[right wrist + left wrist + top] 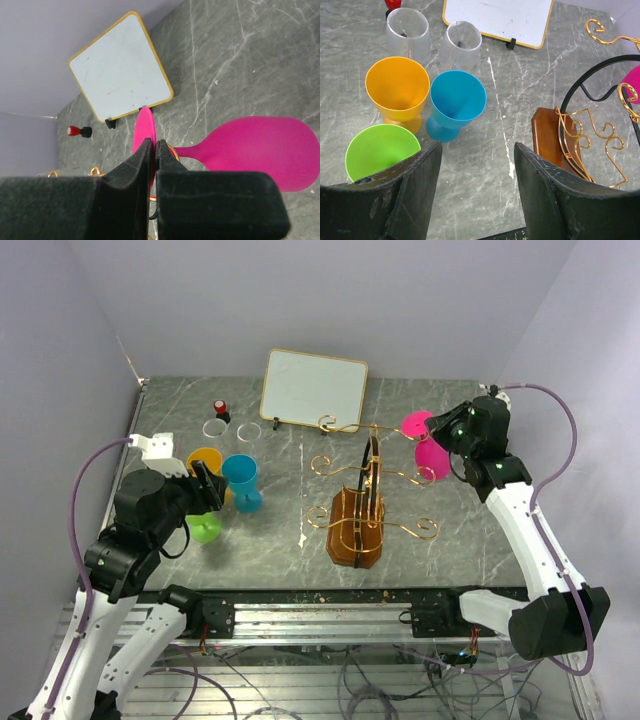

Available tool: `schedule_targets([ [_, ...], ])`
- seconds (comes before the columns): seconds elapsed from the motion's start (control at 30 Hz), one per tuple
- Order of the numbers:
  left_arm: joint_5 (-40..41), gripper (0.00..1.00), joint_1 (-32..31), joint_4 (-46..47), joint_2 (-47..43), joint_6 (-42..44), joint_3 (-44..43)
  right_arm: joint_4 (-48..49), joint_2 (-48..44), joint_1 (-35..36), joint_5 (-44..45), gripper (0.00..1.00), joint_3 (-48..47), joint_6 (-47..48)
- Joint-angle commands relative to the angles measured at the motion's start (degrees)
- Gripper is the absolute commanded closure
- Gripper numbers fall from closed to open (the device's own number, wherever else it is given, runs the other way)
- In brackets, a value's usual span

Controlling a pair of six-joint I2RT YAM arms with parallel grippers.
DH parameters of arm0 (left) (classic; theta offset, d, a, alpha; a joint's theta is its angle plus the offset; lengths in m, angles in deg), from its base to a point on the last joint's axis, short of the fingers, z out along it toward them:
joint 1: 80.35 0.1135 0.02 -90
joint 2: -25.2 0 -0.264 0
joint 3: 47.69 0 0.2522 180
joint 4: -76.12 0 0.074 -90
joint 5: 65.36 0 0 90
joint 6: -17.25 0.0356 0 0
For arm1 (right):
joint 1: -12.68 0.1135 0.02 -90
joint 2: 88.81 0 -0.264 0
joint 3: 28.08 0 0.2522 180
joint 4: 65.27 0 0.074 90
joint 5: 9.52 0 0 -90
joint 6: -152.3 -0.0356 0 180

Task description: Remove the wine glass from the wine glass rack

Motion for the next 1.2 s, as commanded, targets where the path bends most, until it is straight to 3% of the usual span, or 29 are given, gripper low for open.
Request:
schedule_targets([
  [0.0,-0.87,0.30,0.93,1.58,0.16,0.49,0.13,-6.76,0.81,-0.45,1.47,1.00,-1.43,0.60],
  [1.17,-2.71,0.33,2.47,2.29,0.55,0.84,0.46,-6.55,-4.74,-0.45,-0.95,1.00,-2.74,-10.53],
])
